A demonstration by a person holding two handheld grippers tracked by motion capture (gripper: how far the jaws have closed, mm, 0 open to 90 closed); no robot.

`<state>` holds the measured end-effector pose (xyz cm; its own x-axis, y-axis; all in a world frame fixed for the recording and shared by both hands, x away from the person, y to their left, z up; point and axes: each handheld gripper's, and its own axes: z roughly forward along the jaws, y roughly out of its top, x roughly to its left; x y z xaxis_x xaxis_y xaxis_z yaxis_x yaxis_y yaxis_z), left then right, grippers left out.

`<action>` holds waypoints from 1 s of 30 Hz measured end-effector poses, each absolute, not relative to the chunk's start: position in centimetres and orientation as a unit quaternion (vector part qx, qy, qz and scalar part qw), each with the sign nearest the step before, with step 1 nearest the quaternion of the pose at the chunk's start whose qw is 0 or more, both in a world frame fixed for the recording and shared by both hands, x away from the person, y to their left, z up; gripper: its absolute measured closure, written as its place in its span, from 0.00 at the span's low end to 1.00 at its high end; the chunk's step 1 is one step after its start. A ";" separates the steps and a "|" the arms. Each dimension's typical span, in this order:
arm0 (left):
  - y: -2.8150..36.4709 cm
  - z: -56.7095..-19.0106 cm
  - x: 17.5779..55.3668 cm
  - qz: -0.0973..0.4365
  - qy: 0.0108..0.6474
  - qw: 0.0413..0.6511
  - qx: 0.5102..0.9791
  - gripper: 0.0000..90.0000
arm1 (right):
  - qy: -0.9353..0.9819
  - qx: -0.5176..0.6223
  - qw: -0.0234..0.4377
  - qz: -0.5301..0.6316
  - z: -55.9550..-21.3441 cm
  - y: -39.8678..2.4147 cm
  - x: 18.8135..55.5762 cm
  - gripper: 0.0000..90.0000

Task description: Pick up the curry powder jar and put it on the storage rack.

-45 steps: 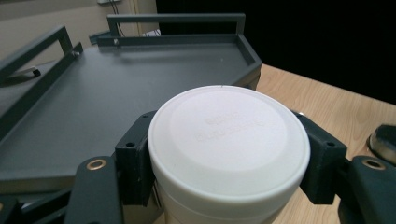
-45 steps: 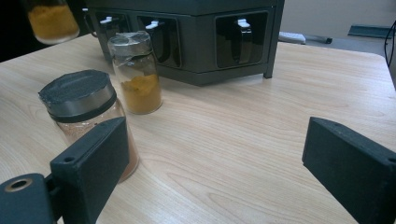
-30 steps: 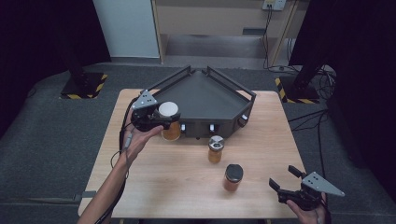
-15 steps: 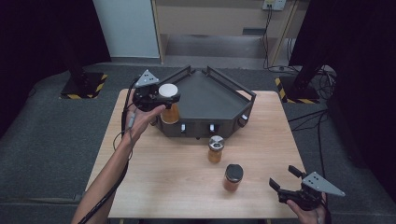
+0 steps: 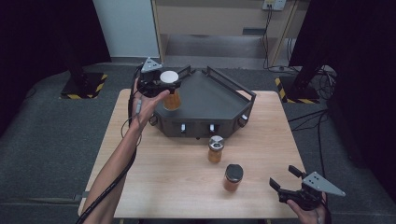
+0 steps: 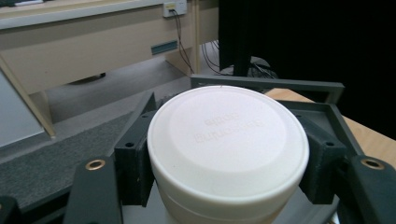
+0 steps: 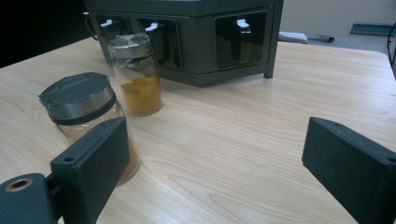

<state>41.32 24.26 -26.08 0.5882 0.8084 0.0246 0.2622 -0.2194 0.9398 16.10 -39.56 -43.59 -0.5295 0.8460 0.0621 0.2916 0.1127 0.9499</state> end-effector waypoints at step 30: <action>23.7 -29.3 43.5 0.281 0.409 0.487 0.719 0.36 | 0.695 0.411 0.260 0.529 -43.7 -39.7 16.1 0.08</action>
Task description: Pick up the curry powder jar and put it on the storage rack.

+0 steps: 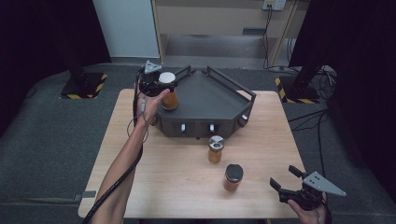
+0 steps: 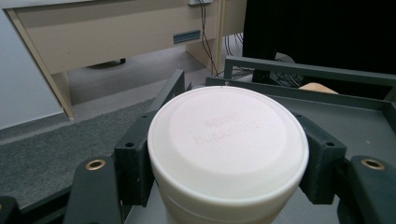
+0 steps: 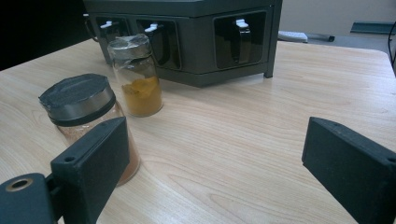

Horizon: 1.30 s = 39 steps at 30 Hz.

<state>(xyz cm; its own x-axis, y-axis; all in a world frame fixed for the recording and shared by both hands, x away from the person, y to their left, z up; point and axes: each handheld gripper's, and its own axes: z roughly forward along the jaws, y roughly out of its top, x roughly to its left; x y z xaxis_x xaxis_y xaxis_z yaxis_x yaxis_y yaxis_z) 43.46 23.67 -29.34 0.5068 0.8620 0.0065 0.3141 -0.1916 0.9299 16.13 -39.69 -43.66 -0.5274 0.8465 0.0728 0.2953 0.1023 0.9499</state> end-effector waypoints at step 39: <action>24.2 -26.5 41.1 0.300 0.375 0.545 0.687 0.08 | 0.696 0.407 0.260 0.531 -43.6 -39.7 16.1 0.08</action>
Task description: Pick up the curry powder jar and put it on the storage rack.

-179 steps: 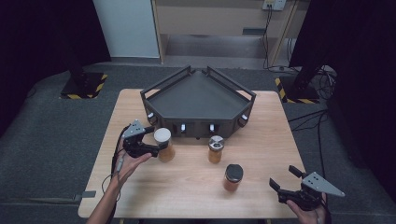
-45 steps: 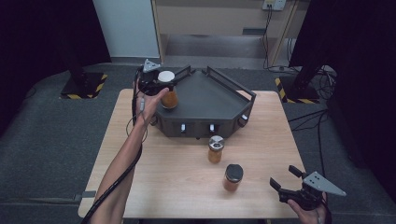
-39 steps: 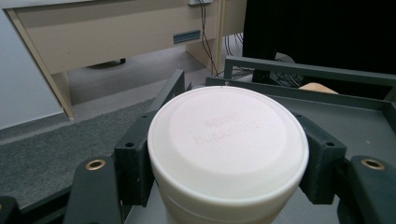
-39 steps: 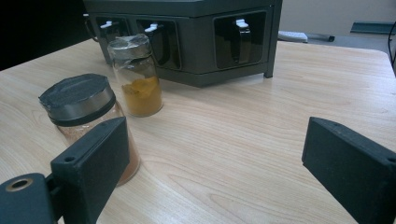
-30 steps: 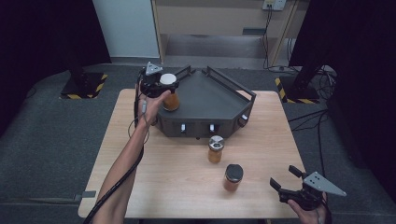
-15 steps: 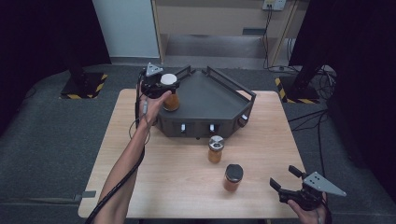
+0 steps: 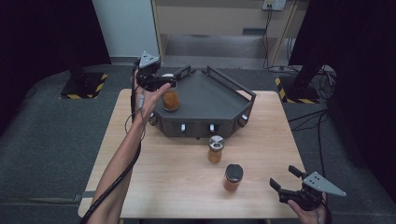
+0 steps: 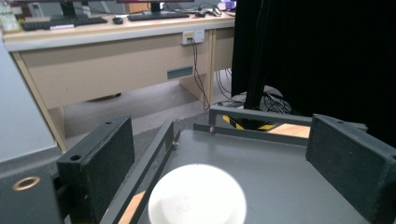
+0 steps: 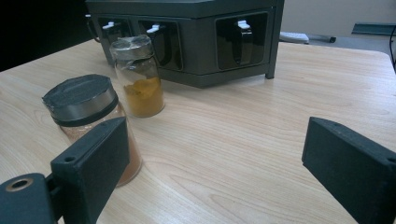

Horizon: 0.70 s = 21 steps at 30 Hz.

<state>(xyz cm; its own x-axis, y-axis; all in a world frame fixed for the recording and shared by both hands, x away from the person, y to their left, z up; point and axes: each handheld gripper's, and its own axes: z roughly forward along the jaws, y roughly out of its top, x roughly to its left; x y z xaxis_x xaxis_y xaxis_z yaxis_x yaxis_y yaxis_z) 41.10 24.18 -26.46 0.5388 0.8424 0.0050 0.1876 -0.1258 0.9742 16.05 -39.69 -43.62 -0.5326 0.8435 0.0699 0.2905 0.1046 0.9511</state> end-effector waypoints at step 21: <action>26.8 -25.8 34.5 0.290 0.322 0.579 0.691 0.08 | 0.697 0.407 0.260 0.530 -43.6 -39.7 16.1 0.08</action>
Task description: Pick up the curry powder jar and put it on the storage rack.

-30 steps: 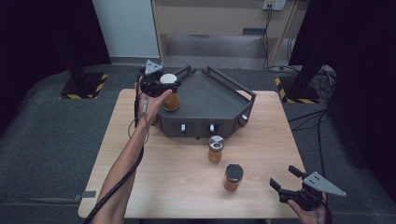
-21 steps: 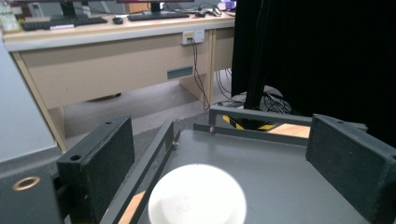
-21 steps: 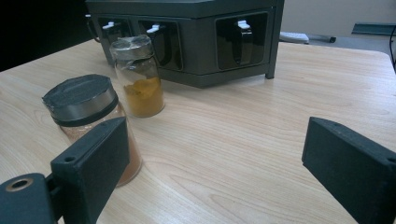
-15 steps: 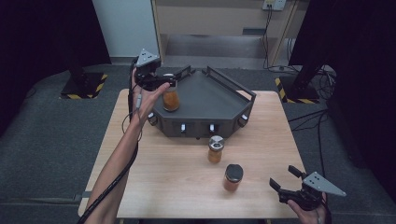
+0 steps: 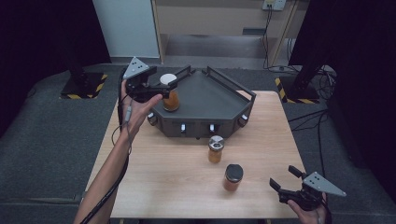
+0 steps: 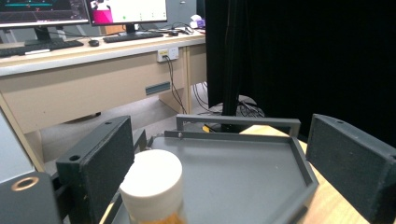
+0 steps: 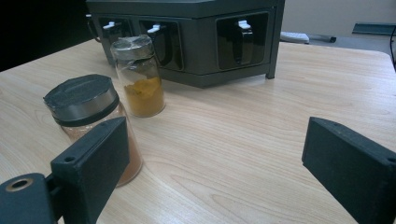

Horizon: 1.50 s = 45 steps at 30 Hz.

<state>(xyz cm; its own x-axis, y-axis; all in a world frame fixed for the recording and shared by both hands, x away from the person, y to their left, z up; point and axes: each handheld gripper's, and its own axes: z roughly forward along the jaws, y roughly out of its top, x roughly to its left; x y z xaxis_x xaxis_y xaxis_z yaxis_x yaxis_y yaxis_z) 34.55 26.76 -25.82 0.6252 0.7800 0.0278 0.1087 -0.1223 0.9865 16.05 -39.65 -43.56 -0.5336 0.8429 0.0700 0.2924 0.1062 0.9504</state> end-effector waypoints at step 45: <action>33.7 -38.8 24.1 0.216 0.305 0.589 0.716 0.02 | 0.701 0.406 0.261 0.525 -43.4 -39.4 16.1 0.08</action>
